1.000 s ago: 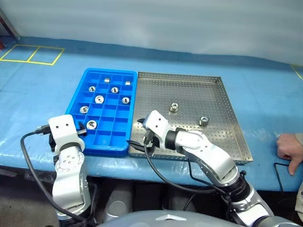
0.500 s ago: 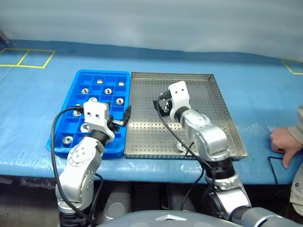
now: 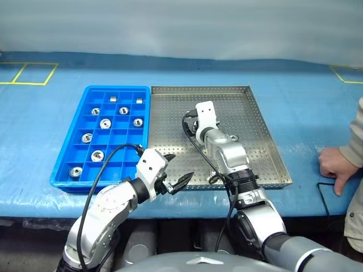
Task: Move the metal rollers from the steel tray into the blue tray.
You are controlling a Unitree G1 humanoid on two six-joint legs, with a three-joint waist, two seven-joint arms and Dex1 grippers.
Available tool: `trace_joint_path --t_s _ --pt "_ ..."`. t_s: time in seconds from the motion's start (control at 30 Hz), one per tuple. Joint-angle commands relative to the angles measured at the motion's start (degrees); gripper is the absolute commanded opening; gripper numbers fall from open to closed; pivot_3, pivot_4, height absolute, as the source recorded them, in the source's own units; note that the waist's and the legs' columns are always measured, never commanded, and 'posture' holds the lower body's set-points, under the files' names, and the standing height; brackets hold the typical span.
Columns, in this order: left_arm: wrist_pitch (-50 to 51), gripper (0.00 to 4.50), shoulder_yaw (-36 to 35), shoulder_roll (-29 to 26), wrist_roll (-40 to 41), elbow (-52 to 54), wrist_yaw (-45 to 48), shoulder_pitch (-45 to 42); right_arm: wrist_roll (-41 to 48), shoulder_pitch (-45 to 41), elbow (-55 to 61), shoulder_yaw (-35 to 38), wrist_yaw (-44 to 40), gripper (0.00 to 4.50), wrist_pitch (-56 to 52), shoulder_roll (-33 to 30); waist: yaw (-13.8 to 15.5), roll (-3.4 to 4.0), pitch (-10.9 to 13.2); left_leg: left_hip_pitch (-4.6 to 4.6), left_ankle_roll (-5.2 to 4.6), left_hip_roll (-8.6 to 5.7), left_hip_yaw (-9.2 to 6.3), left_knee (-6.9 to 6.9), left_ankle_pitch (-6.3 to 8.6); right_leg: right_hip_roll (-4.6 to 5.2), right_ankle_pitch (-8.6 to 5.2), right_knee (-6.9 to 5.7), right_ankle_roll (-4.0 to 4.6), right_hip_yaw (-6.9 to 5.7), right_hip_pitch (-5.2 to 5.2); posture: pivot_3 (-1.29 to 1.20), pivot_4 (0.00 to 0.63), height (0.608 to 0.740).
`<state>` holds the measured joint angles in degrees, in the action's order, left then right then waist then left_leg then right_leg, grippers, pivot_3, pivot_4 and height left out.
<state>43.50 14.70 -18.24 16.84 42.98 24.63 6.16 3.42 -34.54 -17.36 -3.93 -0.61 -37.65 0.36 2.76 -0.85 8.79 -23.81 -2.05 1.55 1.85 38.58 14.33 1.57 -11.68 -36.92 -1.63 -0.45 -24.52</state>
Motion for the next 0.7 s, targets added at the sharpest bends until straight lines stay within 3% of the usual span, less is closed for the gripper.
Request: trace_joint_path --t_s 0.03,0.23,0.7 --pt "-0.7 4.03 0.3 0.0 1.0 3.0 -0.7 -0.1 0.2 0.5 1.7 0.8 -0.6 3.56 1.0 0.2 0.0 0.01 0.0 0.00 0.00 0.00 0.00 0.00 0.00 0.00 0.00 0.00 0.00 0.01 0.00 0.23 0.150 0.740" --pt "-0.8 4.03 -0.2 -0.6 1.4 2.5 -0.9 -0.7 0.6 0.9 5.5 0.8 -1.3 1.69 -0.9 0.4 -0.1 0.06 0.0 0.01 0.00 0.01 0.00 0.00 0.00 -0.02 -0.01 -0.01 0.00 0.01 -0.01 0.22 0.150 0.740" --pt "-2.1 4.03 -5.0 0.4 1.6 2.1 -4.5 -0.6 3.0 -8.4 16.6 1.2 -4.9 1.70 -4.5 -0.2 0.1 0.24 0.1 0.01 0.03 0.00 -0.01 -0.11 -0.02 -0.04 0.10 0.01 -0.18 0.00 -0.05 0.25 0.150 0.740"
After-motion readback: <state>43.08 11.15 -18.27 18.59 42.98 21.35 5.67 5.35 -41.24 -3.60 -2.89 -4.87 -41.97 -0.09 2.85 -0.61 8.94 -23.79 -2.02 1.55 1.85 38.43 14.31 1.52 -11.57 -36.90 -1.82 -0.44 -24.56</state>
